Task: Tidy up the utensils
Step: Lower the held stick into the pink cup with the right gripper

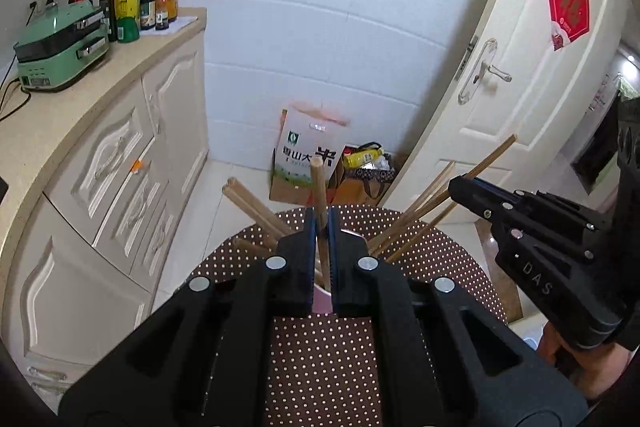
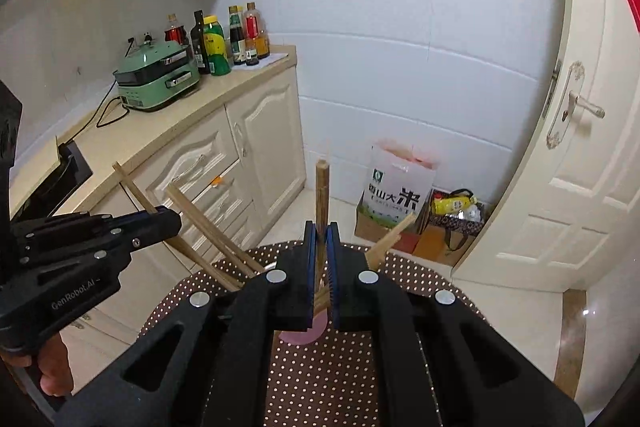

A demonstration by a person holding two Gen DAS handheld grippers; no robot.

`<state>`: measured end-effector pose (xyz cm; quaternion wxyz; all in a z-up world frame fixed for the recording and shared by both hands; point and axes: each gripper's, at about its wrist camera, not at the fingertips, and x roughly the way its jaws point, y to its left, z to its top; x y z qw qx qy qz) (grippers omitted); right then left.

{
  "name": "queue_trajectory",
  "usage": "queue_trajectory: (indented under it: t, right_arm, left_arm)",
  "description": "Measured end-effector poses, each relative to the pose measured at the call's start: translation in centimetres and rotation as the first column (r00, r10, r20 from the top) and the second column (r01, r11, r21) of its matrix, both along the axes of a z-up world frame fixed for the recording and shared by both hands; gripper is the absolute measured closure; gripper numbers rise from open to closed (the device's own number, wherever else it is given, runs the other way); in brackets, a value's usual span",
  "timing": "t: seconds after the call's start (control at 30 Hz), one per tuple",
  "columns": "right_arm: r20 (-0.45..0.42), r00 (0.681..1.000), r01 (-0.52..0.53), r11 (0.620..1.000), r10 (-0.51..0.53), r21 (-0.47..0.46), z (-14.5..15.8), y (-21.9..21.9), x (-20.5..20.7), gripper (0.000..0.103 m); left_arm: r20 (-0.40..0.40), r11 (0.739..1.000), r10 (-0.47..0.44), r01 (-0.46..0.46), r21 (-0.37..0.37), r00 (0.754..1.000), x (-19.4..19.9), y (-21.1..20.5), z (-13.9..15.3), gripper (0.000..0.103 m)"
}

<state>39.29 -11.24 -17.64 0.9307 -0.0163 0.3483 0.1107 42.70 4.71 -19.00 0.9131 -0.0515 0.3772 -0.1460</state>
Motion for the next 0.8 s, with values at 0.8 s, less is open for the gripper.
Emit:
queue_trajectory:
  t: [0.8]
  right_arm:
    - [-0.129, 0.991, -0.033, 0.999, 0.033, -0.001, -3.8, 0.7, 0.1, 0.098]
  left_arm:
    - [-0.104, 0.999, -0.033, 0.035, 0.021, 0.994, 0.1, -1.3, -2.6, 0.096]
